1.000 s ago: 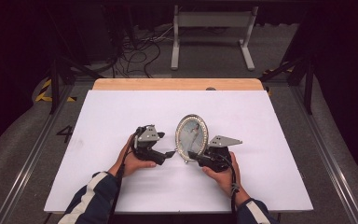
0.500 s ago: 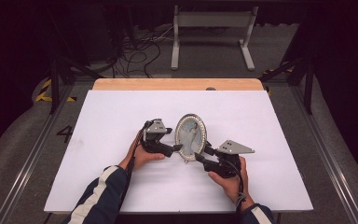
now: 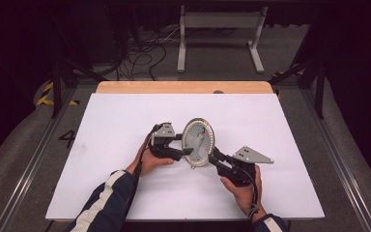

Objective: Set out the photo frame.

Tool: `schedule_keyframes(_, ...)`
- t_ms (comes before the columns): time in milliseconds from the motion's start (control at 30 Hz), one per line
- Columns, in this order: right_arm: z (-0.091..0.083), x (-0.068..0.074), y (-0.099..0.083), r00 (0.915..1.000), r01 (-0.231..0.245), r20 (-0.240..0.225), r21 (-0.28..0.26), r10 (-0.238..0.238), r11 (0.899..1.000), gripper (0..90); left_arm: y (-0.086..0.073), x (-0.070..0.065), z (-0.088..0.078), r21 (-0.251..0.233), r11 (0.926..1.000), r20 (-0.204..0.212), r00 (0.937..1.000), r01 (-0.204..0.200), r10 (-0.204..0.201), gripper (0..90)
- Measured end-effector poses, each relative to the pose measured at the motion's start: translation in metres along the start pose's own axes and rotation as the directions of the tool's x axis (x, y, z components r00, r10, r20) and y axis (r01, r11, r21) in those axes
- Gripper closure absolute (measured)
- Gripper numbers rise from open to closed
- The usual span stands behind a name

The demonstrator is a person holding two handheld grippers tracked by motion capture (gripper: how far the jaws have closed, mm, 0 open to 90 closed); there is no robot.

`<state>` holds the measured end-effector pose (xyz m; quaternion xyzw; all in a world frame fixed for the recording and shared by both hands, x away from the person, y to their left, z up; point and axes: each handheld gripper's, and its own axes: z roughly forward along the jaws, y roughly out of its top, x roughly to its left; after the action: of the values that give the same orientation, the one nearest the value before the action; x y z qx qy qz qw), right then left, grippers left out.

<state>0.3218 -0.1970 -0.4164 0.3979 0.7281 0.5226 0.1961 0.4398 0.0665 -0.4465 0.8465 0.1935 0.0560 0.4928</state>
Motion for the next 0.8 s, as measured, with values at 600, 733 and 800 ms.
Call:
schedule_keyframes(600,0.004,-0.005,0.003,0.9999,0.001,-0.011,-0.002,-0.001,1.000,77.5,0.000,-0.001,-0.007,0.026,0.9997,0.026,0.9996,0.002,-0.003,44.8)
schedule_keyframes(733,0.005,-0.007,0.005,0.9999,0.004,-0.013,0.002,-0.004,1.000,77.6,-0.003,-0.002,-0.009,0.038,0.9993,0.033,0.9994,-0.001,0.000,45.2)
schedule_keyframes(800,0.005,-0.008,0.005,0.9999,0.006,-0.015,0.003,-0.005,1.000,77.8,-0.004,-0.004,-0.011,0.043,0.9990,0.036,0.9993,-0.004,0.003,44.9)
